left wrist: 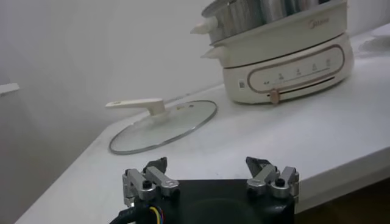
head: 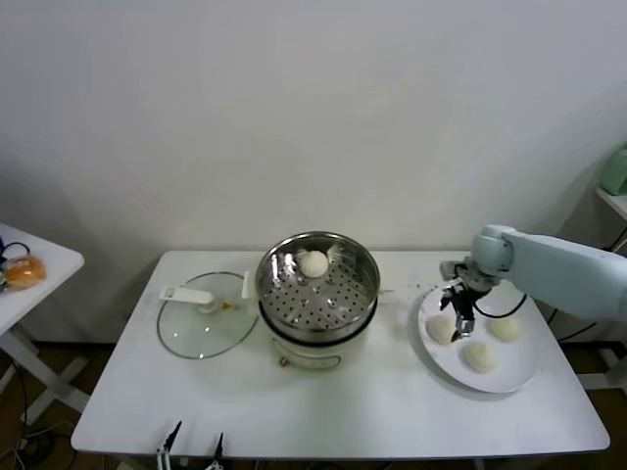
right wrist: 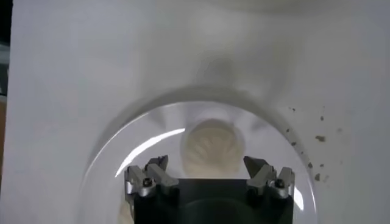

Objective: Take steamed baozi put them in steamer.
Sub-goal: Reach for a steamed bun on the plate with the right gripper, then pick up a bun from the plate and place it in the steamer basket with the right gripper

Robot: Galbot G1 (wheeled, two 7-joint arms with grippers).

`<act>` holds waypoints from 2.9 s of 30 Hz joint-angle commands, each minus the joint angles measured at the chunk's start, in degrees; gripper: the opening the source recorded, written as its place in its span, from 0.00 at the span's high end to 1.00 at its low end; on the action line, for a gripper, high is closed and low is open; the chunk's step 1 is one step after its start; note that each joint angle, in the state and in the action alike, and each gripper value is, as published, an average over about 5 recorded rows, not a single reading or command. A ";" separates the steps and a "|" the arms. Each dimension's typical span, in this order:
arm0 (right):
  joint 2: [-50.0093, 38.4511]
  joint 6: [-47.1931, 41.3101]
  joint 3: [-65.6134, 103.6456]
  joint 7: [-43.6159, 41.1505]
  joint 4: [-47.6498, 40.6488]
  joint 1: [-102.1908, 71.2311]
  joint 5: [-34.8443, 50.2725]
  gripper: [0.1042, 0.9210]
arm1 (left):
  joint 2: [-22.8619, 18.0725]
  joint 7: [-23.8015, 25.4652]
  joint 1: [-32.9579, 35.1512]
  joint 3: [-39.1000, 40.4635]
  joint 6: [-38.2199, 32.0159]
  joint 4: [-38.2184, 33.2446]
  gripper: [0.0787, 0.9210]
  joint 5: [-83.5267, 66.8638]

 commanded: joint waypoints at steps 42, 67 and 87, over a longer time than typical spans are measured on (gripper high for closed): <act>7.06 -2.30 -13.29 -4.89 16.92 41.54 24.99 0.32 | -1.60 -0.14 0.35 0.49 -0.58 -0.84 0.12 0.33; 31.22 -12.81 -1.27 4.81 4.42 15.82 20.37 0.31 | -1.31 0.18 0.54 0.20 -0.23 -2.37 0.12 -0.50; 35.70 -12.31 -0.36 5.02 -2.11 10.44 15.47 0.29 | -1.38 0.09 0.29 0.09 -0.66 -1.87 0.12 -0.30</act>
